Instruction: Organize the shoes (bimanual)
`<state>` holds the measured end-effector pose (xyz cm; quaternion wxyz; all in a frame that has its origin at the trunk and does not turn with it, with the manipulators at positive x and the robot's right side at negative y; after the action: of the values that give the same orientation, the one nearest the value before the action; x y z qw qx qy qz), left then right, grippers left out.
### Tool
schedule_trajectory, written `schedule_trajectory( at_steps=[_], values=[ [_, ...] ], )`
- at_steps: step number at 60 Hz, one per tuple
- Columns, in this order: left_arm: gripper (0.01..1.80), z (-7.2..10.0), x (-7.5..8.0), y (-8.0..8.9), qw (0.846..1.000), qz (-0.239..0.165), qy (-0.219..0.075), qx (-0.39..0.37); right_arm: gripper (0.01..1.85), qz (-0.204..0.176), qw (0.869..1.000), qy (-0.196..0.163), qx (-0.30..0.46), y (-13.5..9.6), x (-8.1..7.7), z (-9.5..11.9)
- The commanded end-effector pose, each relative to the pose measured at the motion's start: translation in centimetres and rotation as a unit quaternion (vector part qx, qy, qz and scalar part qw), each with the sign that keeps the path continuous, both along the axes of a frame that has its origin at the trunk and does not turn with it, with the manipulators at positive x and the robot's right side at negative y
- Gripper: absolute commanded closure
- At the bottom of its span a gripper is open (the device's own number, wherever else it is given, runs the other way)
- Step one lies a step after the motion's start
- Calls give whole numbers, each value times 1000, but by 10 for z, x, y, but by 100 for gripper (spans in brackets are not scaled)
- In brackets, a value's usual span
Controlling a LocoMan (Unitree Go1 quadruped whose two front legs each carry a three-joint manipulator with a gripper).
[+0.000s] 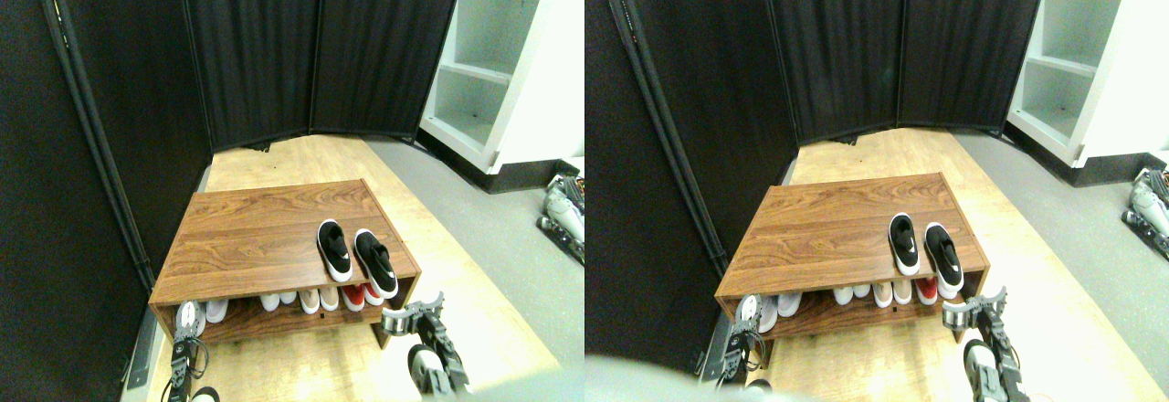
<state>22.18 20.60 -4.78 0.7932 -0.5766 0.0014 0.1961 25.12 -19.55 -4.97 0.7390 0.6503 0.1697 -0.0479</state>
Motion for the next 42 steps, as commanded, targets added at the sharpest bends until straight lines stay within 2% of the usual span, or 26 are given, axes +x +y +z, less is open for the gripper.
schedule_trajectory(
  at_steps=[1,12,24,39,42],
  values=[
    [180,3,-1,0,1000,5,-15,-2,31,-7,1000,-6,16,6,13,-7],
    [180,3,-4,3,1000,3,-19,11,38,-11,1000,-9,-13,12,30,-18],
    [180,4,-8,4,1000,9,-19,8,40,-13,1000,-9,-20,16,45,-19],
    [180,2,-13,6,1000,14,-22,10,44,-12,1000,-14,-19,20,55,-20],
    [180,3,-14,7,1000,19,-22,11,43,-12,999,-11,-44,21,57,-20]
  ],
)
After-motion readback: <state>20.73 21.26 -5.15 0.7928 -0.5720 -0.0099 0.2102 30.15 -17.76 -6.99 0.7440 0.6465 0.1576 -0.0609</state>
